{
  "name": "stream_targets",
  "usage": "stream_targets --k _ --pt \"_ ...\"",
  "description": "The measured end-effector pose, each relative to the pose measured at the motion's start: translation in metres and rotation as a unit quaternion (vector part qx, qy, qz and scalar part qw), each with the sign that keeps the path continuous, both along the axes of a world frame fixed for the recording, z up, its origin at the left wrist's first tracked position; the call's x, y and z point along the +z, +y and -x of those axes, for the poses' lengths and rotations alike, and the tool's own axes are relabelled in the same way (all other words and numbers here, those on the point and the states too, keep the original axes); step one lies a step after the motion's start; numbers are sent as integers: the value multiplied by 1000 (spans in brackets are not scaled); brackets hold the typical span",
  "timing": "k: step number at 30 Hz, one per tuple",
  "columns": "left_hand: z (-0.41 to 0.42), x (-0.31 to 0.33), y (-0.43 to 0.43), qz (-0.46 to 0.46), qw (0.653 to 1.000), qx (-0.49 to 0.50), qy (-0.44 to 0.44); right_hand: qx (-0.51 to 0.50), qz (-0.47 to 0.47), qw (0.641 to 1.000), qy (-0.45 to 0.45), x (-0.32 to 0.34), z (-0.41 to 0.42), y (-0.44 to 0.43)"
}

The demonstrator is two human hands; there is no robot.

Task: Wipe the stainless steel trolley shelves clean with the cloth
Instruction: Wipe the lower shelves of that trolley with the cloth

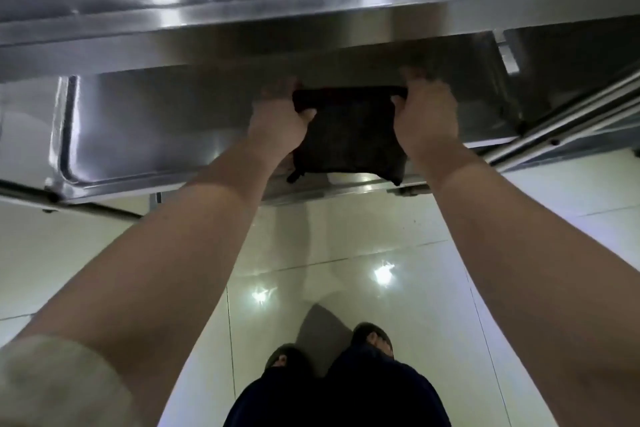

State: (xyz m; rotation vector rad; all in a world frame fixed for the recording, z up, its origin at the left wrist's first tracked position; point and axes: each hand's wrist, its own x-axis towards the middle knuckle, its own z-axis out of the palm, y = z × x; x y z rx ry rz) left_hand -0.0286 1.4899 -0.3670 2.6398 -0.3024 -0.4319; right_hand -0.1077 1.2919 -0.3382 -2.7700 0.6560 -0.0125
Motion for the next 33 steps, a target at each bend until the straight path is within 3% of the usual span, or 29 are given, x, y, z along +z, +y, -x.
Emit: stream_targets --k 2,5,8,12,21,33 --pt "-17 -33 -5 -62 998 -9 26 21 60 997 54 -26 -20 5" --pt "-13 -66 0 -69 994 -23 -87 126 -14 990 54 -72 -28 30" --pt "-21 -82 10 -89 978 -73 -174 162 8 985 63 -102 -31 53" --pt "-62 -90 22 -122 978 -54 -159 168 73 980 83 -117 -37 55" --pt "-76 -99 25 -139 981 -30 -134 197 91 968 128 -109 -39 50" --pt "-84 -108 26 -142 981 -23 -133 165 64 980 87 -121 -191 37"
